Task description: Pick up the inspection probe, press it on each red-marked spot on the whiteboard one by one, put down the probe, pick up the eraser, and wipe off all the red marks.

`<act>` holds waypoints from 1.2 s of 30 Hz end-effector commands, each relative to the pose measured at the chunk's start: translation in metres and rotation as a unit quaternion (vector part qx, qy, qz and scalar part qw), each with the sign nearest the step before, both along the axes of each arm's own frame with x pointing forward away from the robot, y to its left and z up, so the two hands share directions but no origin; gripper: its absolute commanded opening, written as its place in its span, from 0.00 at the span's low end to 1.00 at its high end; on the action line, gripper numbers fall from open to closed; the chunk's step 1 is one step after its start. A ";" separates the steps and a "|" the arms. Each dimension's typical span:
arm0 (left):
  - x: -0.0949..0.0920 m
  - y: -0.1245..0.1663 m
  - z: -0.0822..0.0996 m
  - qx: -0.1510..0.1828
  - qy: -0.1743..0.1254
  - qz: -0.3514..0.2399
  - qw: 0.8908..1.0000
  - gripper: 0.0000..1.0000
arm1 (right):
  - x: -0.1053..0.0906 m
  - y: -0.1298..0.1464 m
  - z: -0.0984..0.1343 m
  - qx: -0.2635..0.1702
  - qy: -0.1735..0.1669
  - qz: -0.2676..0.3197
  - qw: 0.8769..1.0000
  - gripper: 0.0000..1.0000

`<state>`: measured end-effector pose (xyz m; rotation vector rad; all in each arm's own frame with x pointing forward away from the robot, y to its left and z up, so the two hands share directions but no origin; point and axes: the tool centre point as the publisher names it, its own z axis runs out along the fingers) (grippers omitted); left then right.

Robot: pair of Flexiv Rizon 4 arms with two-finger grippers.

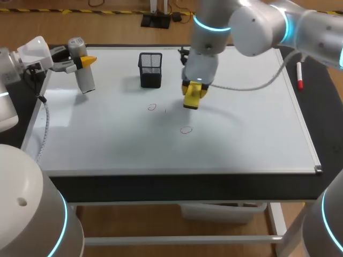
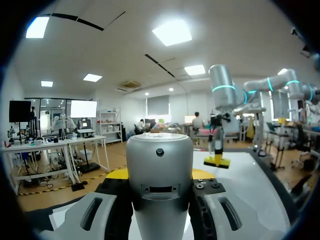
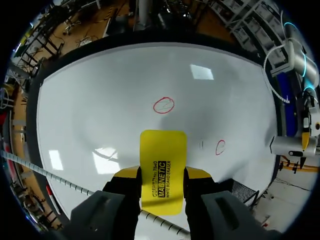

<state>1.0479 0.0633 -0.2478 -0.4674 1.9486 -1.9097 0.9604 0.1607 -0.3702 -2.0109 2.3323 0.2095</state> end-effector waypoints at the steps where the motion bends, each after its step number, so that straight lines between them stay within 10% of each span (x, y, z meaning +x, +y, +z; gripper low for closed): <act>1: -0.001 0.000 0.001 0.000 -0.001 0.002 1.000 0.00 | 0.008 0.040 -0.006 -0.031 0.011 0.022 0.999 0.00; 16: -0.001 0.000 0.001 0.000 -0.001 0.002 1.000 0.00 | 0.006 0.128 -0.029 -0.031 0.043 0.094 0.994 0.00; 36: -0.001 0.000 0.001 0.000 -0.001 0.002 1.000 0.00 | 0.002 0.161 -0.048 -0.073 0.020 0.133 0.988 0.00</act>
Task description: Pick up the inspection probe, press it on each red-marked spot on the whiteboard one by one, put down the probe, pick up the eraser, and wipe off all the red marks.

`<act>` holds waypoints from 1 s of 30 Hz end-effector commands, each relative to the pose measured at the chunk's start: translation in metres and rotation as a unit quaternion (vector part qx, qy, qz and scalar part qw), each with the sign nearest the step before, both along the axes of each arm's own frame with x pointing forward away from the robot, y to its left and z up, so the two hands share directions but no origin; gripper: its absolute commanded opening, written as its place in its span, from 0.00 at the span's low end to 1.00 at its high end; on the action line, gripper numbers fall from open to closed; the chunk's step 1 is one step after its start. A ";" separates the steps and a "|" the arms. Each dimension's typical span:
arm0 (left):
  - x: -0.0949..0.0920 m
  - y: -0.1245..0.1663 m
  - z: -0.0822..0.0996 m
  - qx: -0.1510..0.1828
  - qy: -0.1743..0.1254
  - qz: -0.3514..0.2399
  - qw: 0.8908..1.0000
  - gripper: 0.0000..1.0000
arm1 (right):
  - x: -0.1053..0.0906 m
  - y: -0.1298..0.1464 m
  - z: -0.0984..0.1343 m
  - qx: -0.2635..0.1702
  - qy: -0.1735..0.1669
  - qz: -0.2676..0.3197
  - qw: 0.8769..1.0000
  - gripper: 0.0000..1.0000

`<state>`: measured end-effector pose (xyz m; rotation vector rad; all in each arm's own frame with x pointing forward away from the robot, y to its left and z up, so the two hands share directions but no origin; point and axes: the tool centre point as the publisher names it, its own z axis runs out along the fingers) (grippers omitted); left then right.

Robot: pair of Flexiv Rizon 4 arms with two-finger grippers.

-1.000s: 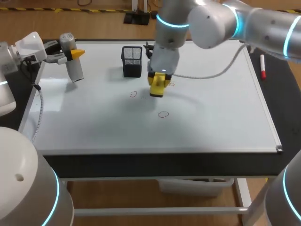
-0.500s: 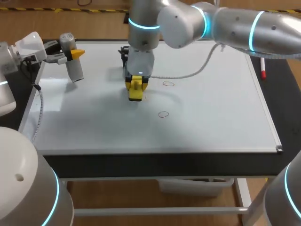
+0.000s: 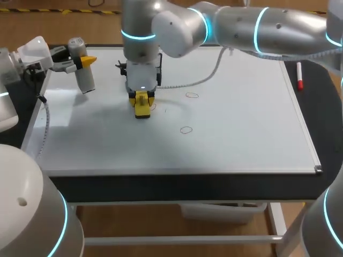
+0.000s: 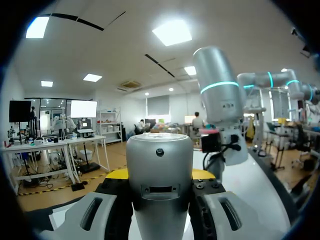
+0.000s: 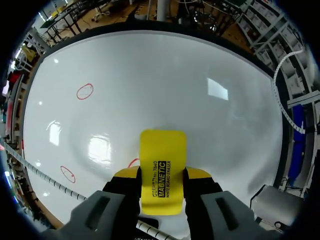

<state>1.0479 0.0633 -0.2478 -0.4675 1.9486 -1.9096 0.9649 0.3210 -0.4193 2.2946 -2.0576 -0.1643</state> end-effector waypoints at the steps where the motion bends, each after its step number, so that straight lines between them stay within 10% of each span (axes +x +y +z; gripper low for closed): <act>1: -0.001 0.000 0.001 0.000 -0.001 0.002 1.000 0.00 | -0.003 0.000 0.000 -0.031 -0.010 0.003 0.999 0.00; 30: -0.001 0.000 0.001 0.000 -0.001 0.002 1.000 0.00 | -0.009 -0.057 -0.010 -0.031 -0.037 -0.062 0.997 0.00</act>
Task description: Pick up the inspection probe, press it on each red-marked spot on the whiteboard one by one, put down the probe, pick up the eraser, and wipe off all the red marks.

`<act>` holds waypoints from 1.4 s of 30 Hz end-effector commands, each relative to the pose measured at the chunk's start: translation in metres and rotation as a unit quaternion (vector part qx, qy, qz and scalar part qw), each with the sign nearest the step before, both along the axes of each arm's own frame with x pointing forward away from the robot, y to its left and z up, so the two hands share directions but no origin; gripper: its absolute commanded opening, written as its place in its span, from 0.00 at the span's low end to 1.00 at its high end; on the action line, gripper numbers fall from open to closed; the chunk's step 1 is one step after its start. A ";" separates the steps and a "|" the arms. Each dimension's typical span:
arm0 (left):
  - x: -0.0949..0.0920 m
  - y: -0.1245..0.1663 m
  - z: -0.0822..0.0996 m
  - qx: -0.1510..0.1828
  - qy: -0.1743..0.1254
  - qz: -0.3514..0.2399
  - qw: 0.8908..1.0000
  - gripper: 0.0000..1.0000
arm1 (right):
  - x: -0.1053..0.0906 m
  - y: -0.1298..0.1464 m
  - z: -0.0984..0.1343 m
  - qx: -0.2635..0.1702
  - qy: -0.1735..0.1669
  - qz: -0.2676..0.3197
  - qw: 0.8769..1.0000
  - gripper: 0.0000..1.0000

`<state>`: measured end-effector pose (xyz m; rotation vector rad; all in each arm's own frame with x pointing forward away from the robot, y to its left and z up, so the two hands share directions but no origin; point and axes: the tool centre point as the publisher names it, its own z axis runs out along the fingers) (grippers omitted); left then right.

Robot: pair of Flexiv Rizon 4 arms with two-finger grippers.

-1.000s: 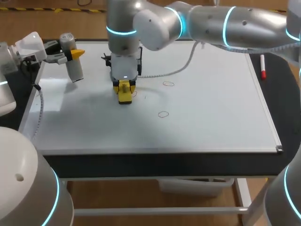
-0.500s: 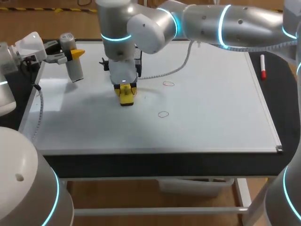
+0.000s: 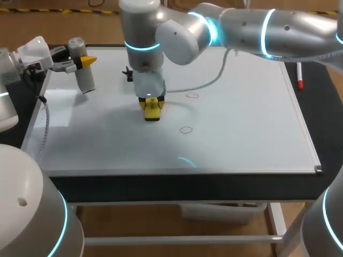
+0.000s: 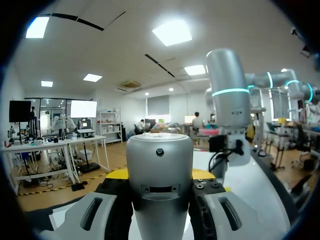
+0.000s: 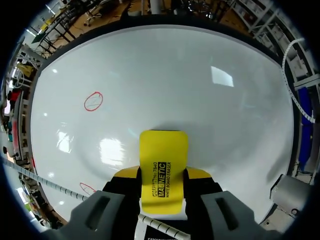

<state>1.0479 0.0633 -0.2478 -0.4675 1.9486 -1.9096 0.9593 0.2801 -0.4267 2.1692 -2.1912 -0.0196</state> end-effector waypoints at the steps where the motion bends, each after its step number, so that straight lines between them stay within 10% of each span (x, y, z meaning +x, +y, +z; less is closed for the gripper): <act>1: -0.001 0.000 0.001 0.000 -0.001 0.002 1.000 0.00 | -0.003 -0.019 -0.003 0.007 -0.003 -0.008 1.000 0.00; 23: -0.001 0.000 0.001 0.000 -0.001 0.002 1.000 0.00 | 0.004 -0.043 0.033 0.046 -0.022 -0.033 0.998 0.00; 42: -0.001 0.000 0.001 0.000 -0.001 0.002 1.000 0.00 | 0.019 -0.162 0.073 0.017 -0.066 -0.149 0.987 0.00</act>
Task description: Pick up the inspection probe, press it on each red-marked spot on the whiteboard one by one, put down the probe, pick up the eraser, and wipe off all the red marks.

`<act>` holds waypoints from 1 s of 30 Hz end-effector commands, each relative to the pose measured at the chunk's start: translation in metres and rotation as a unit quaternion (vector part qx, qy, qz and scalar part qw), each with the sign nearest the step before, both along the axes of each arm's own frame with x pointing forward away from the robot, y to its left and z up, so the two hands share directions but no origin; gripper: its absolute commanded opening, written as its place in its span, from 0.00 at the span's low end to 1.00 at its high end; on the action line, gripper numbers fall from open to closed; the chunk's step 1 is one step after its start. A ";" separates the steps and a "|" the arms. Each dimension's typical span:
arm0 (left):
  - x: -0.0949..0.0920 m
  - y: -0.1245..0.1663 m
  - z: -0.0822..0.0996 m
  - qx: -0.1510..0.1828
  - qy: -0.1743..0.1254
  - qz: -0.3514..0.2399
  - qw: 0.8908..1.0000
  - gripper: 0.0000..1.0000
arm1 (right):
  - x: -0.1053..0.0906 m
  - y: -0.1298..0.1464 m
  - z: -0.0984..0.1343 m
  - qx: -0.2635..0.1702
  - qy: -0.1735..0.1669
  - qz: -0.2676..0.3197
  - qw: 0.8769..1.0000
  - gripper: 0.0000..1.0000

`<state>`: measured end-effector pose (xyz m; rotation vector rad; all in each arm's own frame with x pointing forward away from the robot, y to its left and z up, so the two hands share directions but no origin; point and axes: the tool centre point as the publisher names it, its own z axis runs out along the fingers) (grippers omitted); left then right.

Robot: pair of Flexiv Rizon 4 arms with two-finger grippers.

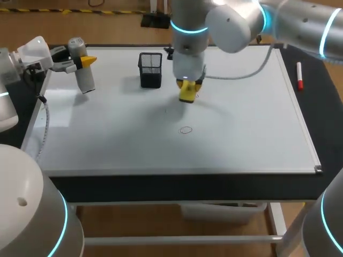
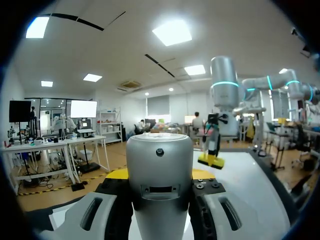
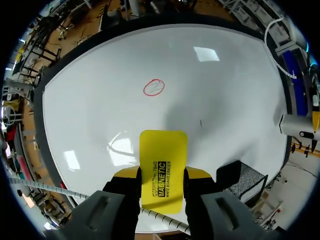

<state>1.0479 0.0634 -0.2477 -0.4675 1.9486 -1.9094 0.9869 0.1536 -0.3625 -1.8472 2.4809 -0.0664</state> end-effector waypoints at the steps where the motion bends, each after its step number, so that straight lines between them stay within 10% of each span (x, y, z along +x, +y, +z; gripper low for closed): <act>1: -0.001 -0.001 0.001 0.000 -0.001 0.002 1.000 0.00 | -0.008 -0.043 0.009 0.003 -0.007 -0.018 1.000 0.00; 30: -0.001 -0.001 0.001 0.000 -0.001 0.002 1.000 0.00 | 0.006 -0.214 -0.019 0.000 0.045 -0.204 0.978 0.00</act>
